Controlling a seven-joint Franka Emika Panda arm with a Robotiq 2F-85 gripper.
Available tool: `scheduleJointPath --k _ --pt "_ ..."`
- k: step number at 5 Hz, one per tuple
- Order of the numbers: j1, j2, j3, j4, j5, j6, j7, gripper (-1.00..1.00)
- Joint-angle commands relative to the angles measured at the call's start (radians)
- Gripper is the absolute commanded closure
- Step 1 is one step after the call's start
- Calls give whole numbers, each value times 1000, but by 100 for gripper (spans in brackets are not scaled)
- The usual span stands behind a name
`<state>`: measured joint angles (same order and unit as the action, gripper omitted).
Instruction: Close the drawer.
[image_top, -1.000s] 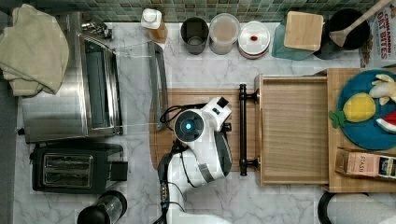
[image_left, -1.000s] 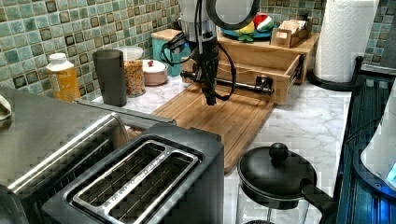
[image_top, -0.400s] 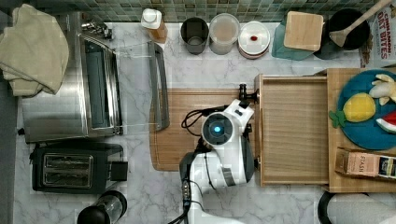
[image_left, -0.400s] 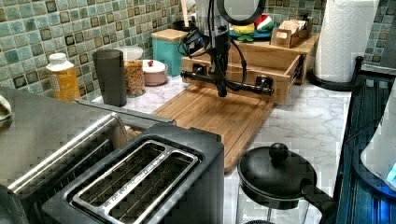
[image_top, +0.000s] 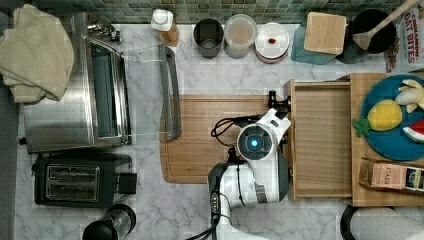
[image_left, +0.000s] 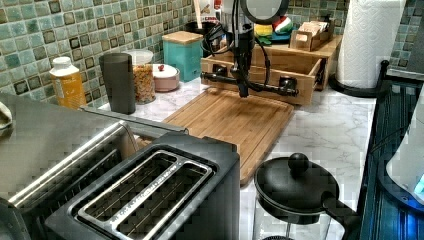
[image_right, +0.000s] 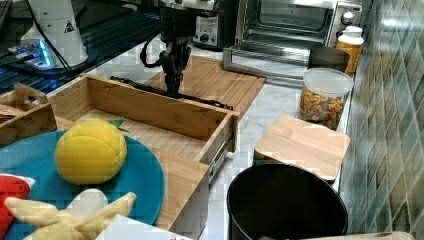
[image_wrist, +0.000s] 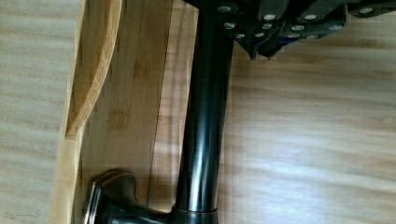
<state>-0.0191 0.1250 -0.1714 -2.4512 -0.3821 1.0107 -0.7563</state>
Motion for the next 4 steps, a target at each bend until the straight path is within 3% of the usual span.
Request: scheduleJointPath --k 1,4 --pt "-209 80 -177 172 47 122 -250 100" --pt "-366 83 -165 268 137 73 -472 100"
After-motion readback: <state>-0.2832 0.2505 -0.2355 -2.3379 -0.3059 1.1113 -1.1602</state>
